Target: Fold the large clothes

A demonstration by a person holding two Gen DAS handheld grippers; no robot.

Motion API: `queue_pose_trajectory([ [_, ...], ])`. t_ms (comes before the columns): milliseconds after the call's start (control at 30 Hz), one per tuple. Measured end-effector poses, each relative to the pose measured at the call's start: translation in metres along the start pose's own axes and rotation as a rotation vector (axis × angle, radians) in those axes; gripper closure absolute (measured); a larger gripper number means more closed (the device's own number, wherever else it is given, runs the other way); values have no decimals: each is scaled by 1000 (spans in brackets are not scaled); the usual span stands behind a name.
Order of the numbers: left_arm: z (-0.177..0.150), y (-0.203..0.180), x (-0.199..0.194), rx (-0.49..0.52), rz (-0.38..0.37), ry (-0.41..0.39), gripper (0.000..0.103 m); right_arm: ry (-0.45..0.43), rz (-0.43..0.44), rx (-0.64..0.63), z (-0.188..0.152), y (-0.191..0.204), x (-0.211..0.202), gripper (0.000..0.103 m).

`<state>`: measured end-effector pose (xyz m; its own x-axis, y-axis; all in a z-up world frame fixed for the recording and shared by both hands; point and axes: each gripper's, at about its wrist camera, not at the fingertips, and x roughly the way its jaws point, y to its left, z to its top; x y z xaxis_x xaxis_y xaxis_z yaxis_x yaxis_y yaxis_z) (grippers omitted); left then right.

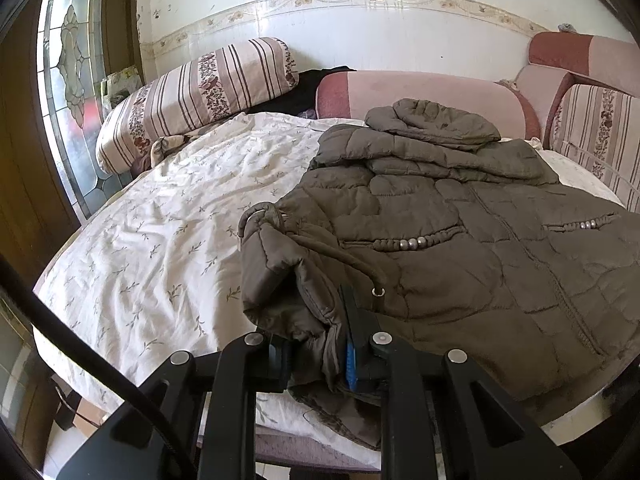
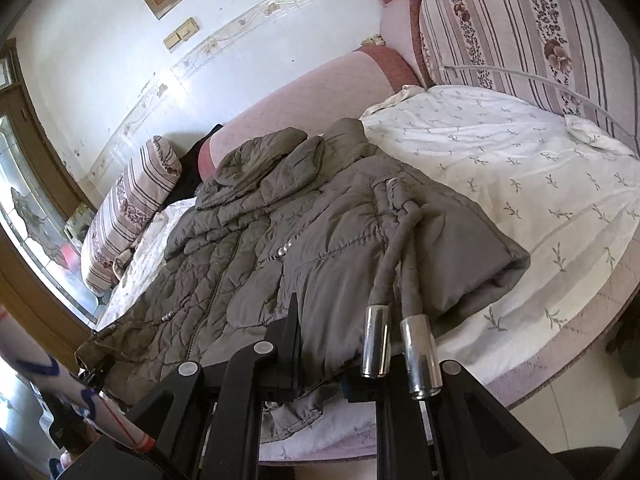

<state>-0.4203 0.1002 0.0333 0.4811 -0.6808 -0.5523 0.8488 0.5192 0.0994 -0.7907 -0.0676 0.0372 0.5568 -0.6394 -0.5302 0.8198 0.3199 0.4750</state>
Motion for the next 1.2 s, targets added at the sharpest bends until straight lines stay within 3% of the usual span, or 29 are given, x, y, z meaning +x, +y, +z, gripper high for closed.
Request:
queue_pose_trajectory([
  [367,15,1,-3,-7,4,-2,84,-7,54,24,10,-4,-11,89],
  [633,66,5,-12,-20,1,-66,84,-52,107,-1,56,21,-20,89],
  [867,147,11,-2,-60,-29,-113,84,-93,117,-22,123,45,-11,89],
  [967,196,7,17,-72,-53,-117,83,-115,105,-33,160,58,4,89],
  [1133,272,2,60,-92,-48,-128,68,-120,51,-51,228,81,60,89],
  [1200,304,5,77,-107,-26,-148,51,-107,22,-41,254,84,91,89],
])
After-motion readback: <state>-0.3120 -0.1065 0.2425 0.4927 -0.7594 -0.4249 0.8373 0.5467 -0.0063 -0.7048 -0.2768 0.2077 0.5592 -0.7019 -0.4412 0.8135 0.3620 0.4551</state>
